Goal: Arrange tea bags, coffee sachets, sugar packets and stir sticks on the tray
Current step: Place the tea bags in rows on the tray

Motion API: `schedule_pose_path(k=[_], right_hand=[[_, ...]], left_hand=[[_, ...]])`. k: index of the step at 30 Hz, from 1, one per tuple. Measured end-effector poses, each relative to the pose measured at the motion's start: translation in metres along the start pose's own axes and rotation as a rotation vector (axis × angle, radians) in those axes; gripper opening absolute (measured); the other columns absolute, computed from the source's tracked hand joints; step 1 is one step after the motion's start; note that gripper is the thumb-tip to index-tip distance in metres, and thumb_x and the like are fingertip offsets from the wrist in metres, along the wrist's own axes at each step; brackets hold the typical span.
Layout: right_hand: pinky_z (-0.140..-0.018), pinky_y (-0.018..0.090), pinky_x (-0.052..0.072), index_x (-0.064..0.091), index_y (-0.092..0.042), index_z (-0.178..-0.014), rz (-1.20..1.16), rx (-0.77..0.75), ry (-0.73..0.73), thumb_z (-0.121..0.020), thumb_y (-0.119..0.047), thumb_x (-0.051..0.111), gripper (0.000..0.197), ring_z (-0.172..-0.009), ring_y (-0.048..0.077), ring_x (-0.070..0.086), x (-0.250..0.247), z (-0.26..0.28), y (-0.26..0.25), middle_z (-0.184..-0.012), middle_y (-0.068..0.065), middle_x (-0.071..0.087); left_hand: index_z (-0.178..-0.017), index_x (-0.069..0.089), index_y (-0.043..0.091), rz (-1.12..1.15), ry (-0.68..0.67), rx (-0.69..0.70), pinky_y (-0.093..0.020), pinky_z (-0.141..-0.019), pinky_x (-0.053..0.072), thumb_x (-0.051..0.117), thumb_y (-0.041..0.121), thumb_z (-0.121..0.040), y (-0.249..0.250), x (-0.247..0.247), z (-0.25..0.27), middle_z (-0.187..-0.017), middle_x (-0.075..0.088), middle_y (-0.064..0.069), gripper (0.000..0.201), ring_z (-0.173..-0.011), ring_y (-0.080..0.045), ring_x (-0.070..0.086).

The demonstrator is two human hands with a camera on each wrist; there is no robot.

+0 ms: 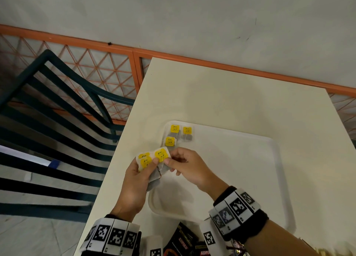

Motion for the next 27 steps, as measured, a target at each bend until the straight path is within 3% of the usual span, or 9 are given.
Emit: schedule_pose_path(k=[3, 6, 10, 12, 15, 17, 20, 23, 27], right_hand=[[-0.053, 0.015, 0.045, 0.064, -0.007, -0.089, -0.029, 0.074, 0.090, -0.086, -0.012, 0.063, 0.006, -0.060, 0.009, 0.053, -0.009, -0.001, 0.012, -0.072, 0.004, 0.060], [-0.052, 0.016, 0.047, 0.063, -0.008, -0.085, -0.127, 0.169, 0.258, -0.085, -0.010, 0.063, 0.002, -0.059, 0.013, 0.056, -0.025, -0.008, 0.022, -0.077, 0.009, 0.062], [-0.051, 0.020, 0.038, 0.054, -0.020, -0.069, 0.045, 0.226, 0.427, -0.081, -0.016, 0.068, 0.019, -0.056, 0.014, 0.055, -0.043, -0.022, 0.028, -0.064, 0.000, 0.059], [-0.053, 0.020, 0.037, 0.053, -0.022, -0.067, 0.126, 0.240, 0.455, -0.080, -0.020, 0.070, 0.021, -0.063, 0.017, 0.054, -0.047, -0.028, 0.029, -0.064, -0.001, 0.057], [-0.063, 0.024, 0.038, 0.055, -0.016, -0.076, 0.226, 0.256, 0.461, -0.079, -0.023, 0.070, 0.017, -0.076, 0.018, 0.054, -0.046, -0.033, 0.029, -0.078, 0.001, 0.059], [-0.069, 0.024, 0.036, 0.054, -0.015, -0.077, 0.261, 0.248, 0.451, -0.080, -0.022, 0.069, 0.017, -0.081, 0.016, 0.052, -0.043, -0.034, 0.029, -0.082, 0.000, 0.058], [-0.062, 0.021, 0.036, 0.048, -0.018, -0.070, 0.304, 0.241, 0.445, -0.081, -0.019, 0.068, 0.022, -0.080, 0.015, 0.050, -0.040, -0.034, 0.029, -0.073, -0.006, 0.052], [-0.049, 0.012, 0.034, 0.048, -0.014, -0.078, 0.278, 0.214, 0.473, -0.081, -0.017, 0.066, 0.018, -0.075, 0.016, 0.049, -0.040, -0.032, 0.029, -0.069, -0.008, 0.048], [-0.058, 0.021, 0.037, 0.049, -0.013, -0.082, 0.312, 0.121, 0.457, -0.086, -0.022, 0.062, 0.016, -0.070, 0.016, 0.049, -0.033, -0.020, 0.022, -0.067, -0.008, 0.048]], left_hand=[[-0.098, 0.062, 0.008, 0.002, 0.042, -0.014, -0.026, -0.054, 0.045, 0.056, 0.017, -0.091, -0.001, -0.004, -0.002, -0.079, 0.065, -0.009, 0.013, -0.072, -0.022, 0.060], [-0.083, 0.060, 0.011, 0.040, 0.064, -0.031, -0.027, -0.054, 0.036, 0.055, 0.018, -0.091, -0.001, -0.008, -0.003, -0.064, 0.057, -0.005, 0.012, -0.065, -0.020, 0.049], [-0.084, 0.061, 0.010, 0.093, 0.065, -0.051, -0.030, -0.057, 0.034, 0.053, 0.017, -0.092, -0.001, -0.010, -0.002, -0.063, 0.062, -0.003, 0.013, -0.069, -0.021, 0.052], [-0.088, 0.063, 0.012, 0.118, 0.044, -0.073, -0.030, -0.058, 0.038, 0.052, 0.013, -0.091, -0.002, -0.009, -0.002, -0.064, 0.064, -0.002, 0.012, -0.069, -0.020, 0.058], [-0.089, 0.063, 0.013, 0.173, 0.000, -0.113, -0.026, -0.056, 0.052, 0.047, 0.009, -0.093, -0.005, -0.007, -0.004, -0.068, 0.066, -0.002, 0.017, -0.065, -0.014, 0.064], [-0.085, 0.059, 0.012, 0.229, -0.055, -0.130, -0.025, -0.058, 0.053, 0.041, 0.004, -0.091, -0.006, -0.006, -0.003, -0.073, 0.063, -0.004, 0.021, -0.064, -0.014, 0.063], [-0.084, 0.057, 0.010, 0.262, -0.097, -0.140, -0.025, -0.060, 0.055, 0.036, 0.001, -0.090, -0.005, -0.004, -0.001, -0.075, 0.062, -0.004, 0.024, -0.064, -0.014, 0.064], [-0.094, 0.060, 0.010, 0.191, -0.101, -0.129, -0.024, -0.057, 0.056, 0.038, 0.002, -0.092, -0.006, -0.003, -0.001, -0.073, 0.067, -0.005, 0.024, -0.064, -0.013, 0.067], [-0.100, 0.058, 0.012, 0.130, -0.117, -0.089, -0.024, -0.060, 0.056, 0.044, 0.001, -0.092, -0.003, 0.000, 0.001, -0.078, 0.070, -0.006, 0.020, -0.070, -0.014, 0.069]])
Point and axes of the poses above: each hand's wrist, its own z-axis away from the middle knuckle, its own x-axis out of the palm, y = z × x, the point moved 3 cm from there along -z, towards the middle knuckle
